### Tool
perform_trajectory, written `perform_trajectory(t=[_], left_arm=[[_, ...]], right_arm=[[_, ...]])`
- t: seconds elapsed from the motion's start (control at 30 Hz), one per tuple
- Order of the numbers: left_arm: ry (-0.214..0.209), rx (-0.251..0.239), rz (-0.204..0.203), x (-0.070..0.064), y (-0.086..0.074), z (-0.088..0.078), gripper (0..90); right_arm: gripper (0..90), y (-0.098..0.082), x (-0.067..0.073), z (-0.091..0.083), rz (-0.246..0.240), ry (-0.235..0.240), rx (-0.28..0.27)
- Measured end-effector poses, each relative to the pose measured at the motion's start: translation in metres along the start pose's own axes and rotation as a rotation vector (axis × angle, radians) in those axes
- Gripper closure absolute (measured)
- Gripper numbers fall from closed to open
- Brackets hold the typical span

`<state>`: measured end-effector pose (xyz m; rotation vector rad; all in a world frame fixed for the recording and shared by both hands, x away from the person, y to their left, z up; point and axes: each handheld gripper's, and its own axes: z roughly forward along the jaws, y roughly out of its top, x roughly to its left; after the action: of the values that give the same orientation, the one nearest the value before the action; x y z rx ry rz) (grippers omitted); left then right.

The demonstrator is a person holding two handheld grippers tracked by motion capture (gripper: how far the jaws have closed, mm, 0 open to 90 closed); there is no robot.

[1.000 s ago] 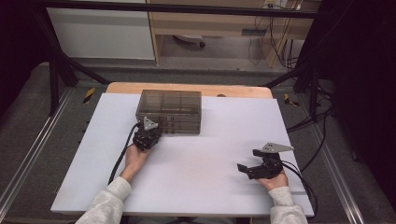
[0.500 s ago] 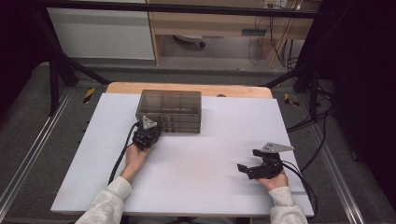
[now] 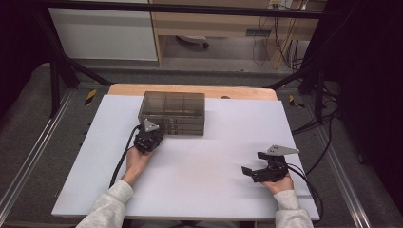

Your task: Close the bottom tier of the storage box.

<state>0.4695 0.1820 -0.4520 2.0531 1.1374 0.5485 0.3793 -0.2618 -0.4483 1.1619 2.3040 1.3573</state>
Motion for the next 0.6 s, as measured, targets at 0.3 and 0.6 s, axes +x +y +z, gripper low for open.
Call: perform_trajectory(t=[0.3,0.6], left_arm=[[-0.042,0.019,0.046,-0.003,-0.004,-0.019,77.8],[-0.07,0.024,0.079,-0.002,-0.015,-0.039,53.0]], right_arm=[[0.8,0.0,0.0,0.0,0.0,-0.001,-0.001],[0.8,0.0,0.0,0.0,0.002,-0.002,0.0]])
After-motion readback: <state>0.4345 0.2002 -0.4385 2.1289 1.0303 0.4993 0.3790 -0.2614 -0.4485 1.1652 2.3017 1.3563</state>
